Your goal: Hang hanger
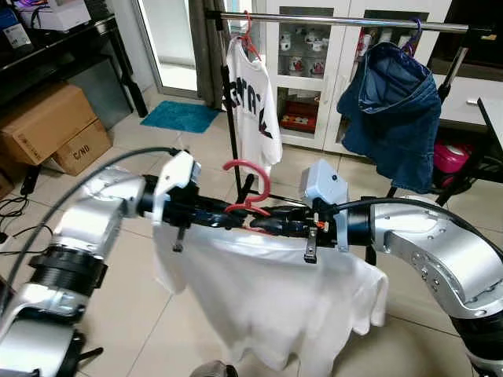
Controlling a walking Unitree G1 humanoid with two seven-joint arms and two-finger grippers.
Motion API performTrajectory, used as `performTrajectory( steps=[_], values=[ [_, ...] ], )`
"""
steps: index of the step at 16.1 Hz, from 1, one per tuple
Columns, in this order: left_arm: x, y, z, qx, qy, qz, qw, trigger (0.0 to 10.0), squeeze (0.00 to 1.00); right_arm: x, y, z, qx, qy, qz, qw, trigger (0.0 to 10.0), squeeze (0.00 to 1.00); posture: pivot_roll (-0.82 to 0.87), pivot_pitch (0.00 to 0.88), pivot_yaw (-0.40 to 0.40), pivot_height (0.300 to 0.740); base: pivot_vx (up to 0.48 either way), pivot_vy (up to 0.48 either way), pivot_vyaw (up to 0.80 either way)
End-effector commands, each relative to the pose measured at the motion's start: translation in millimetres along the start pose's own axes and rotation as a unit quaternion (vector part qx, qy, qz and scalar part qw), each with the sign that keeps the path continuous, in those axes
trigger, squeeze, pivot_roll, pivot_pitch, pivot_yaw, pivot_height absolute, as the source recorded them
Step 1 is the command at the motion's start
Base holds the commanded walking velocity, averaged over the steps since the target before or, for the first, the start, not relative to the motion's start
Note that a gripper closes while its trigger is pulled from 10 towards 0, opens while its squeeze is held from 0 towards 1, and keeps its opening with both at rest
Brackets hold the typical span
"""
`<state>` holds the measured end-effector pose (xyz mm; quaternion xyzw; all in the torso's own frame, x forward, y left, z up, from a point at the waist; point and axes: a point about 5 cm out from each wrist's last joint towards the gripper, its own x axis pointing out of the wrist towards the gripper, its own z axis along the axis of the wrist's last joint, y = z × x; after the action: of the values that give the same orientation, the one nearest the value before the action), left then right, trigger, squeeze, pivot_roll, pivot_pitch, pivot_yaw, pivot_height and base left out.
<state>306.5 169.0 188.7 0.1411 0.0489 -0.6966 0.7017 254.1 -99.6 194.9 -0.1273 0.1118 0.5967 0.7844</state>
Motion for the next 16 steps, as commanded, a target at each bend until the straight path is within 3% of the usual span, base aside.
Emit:
performTrajectory(
  steps=[1, 4, 7, 8, 9, 10, 11, 13, 14, 15, 16],
  values=[
    [-19.5, 0.3, 14.7, 0.018, -0.012, 0.033, 0.999, 10.0, 1.0, 1.0, 2.2, -7.7, 0.013, 0.02, 0.007, 1.0, 0.0, 0.0, -0.14, 0.0, 0.119, 0.74, 0.0, 0.0, 0.0],
    [-30.1, -11.7, 24.2, 0.024, -0.023, 0.056, 0.998, 10.0, 1.0, -0.4, 0.7, -15.8, 0.029, 0.023, -0.012, 0.999, 0.0, 0.0, -0.12, 0.0, 0.109, 0.74, 0.0, 0.0, 0.0],
    [-36.3, -8.4, 24.0, 0.018, -0.048, 0.12, 0.991, 10.0, 1.0, -0.2, 0.8, -24.9, 0.047, 0.021, -0.036, 0.998, 0.0, 0.0, -0.12, 0.0, 0.116, 0.74, 0.0, 0.0, 0.0],
    [-40.8, -5.1, 14.3, 0.0, -0.03, 0.184, 0.982, 10.0, 1.0, -2.7, -3.2, -33.5, 0.067, 0.012, -0.098, 0.993, 0.0, 0.0, -0.12, 0.0, 0.128, 0.74, 0.0, 0.0, 0.0],
    [-48.9, -3.9, -3.0, -0.027, 0.001, 0.299, 0.954, 10.0, 0.93, -8.3, -7.5, -48.3, 0.117, 0.016, -0.188, 0.975, 0.0, 0.0, -0.12, 0.0, 0.144, 0.74, 0.0, 0.0, 0.0],
    [-48.5, -7.6, -11.0, -0.047, 0.004, 0.335, 0.941, 10.0, 0.71, -10.7, -10.6, -55.3, 0.144, 0.01, -0.241, 0.96, 0.0, 0.0, -0.12, 0.0, 0.142, 0.74, 0.0, 0.0, 0.0],
    [-46.7, -12.6, -20.2, -0.066, 0.007, 0.377, 0.924, 10.0, 0.01, -13.7, -13.0, -65.1, 0.176, 0.004, -0.3, 0.937, 0.0, 0.0, -0.11, 0.0, 0.138, 0.74, 0.0, 0.0, 0.0],
    [-30.7, -15.6, -33.2, -0.092, -0.029, 0.447, 0.889, 10.0, 0.0, -18.1, -12.5, -82.2, 0.206, -0.027, -0.394, 0.895, 0.0, 0.0, -0.11, 0.0, 0.125, 0.74, 0.0, 0.0, 0.0],
    [-21.5, -16.3, -40.8, -0.103, -0.023, 0.465, 0.879, 10.0, 0.0, -21.7, -13.2, -88.4, 0.222, -0.031, -0.436, 0.872, 0.0, 0.0, -0.11, 0.0, 0.121, 0.74, 0.0, 0.0, 0.0],
    [-9.5, -17.1, -45.6, -0.105, -0.026, 0.482, 0.869, 10.0, 0.0, -27.5, -15.3, -93.5, 0.228, -0.028, -0.484, 0.845, 3.5, 0.0, -0.11, 0.0, 0.119, 0.74, 0.0, 0.0, 0.0],
    [1.0, -18.8, -46.2, -0.102, -0.024, 0.483, 0.869, 10.0, 0.0, -34.6, -19.2, -94.1, 0.222, -0.033, -0.519, 0.825, 10.0, 0.0, -0.12, 0.0, 0.113, 0.74, 0.0, 0.0, 0.0]
  ],
)
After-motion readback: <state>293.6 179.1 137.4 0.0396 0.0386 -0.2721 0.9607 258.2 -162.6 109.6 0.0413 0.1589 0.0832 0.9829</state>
